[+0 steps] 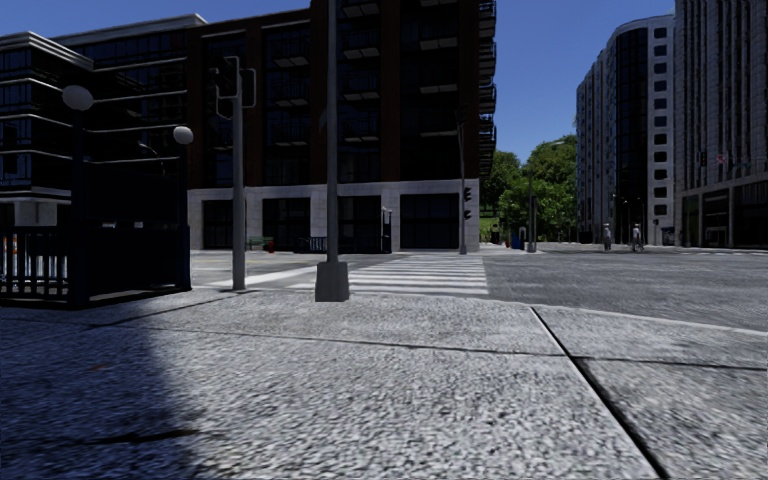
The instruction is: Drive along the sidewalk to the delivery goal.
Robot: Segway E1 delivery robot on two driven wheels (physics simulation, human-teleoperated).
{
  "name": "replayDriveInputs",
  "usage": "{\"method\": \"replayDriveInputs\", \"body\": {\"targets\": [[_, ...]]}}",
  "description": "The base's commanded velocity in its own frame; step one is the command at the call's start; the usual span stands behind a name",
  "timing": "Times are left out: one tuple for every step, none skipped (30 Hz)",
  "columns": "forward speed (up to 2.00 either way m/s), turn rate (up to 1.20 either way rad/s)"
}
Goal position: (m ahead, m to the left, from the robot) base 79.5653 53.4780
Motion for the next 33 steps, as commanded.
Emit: {"method": "replayDriveInputs", "body": {"targets": [[2.00, 0.00], [2.00, 0.00], [2.00, 0.00], [2.00, 0.00], [2.00, 0.00], [2.00, -0.06], [2.00, -0.16], [2.00, -0.16], [2.00, -0.21], [2.00, -0.23], [2.00, -0.24], [2.00, -0.24], [2.00, -0.12], [2.00, 0.00], [2.00, -0.10], [2.00, -0.25], [2.00, -0.29], [2.00, -0.29], [2.00, -0.32], [2.00, -0.35], [2.00, -0.36], [2.00, -0.37], [2.00, -0.37], [2.00, -0.37], [2.00, -0.37], [2.00, -0.37], [2.00, -0.37], [2.00, -0.37], [2.00, -0.37], [2.00, -0.37], [2.00, -0.37], [2.00, -0.38], [2.00, -0.38]]}}
